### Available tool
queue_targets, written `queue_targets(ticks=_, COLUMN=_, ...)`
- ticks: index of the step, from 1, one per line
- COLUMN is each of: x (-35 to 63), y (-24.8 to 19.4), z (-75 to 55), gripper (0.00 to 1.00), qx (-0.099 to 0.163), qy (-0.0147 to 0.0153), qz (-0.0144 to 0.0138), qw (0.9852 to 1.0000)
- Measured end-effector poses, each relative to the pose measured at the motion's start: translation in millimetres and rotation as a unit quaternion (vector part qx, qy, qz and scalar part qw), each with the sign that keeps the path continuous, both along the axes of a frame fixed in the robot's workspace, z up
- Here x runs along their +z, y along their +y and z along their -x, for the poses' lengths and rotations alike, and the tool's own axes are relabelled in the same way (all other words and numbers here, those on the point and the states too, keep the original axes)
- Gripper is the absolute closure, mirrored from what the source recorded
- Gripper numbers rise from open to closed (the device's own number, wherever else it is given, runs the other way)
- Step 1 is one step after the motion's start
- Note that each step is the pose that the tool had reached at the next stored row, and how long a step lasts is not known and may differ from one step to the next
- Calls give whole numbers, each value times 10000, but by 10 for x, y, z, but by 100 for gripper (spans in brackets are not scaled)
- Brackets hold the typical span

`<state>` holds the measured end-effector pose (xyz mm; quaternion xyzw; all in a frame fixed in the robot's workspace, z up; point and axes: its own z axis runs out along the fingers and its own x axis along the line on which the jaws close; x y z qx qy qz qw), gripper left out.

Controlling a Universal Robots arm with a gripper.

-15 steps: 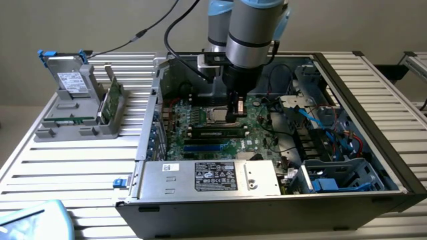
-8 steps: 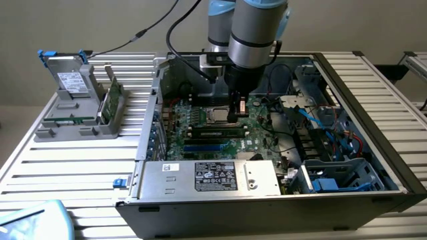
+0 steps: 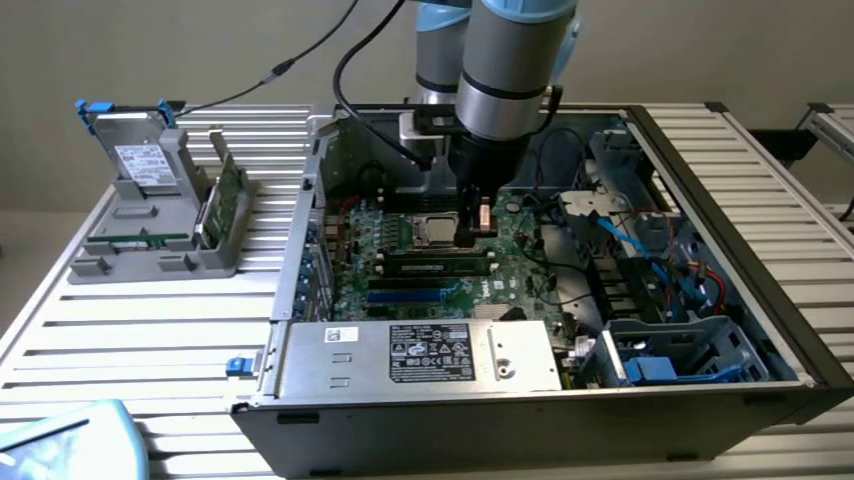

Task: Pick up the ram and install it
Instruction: 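Press down the ram until it locks into place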

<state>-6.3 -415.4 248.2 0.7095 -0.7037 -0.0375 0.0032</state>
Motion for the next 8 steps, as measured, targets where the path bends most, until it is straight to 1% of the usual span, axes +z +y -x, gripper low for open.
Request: queue_targets(ticks=8, x=-31, y=-3, z=0, gripper=89, qx=0, qy=0, qz=1, qw=10000)
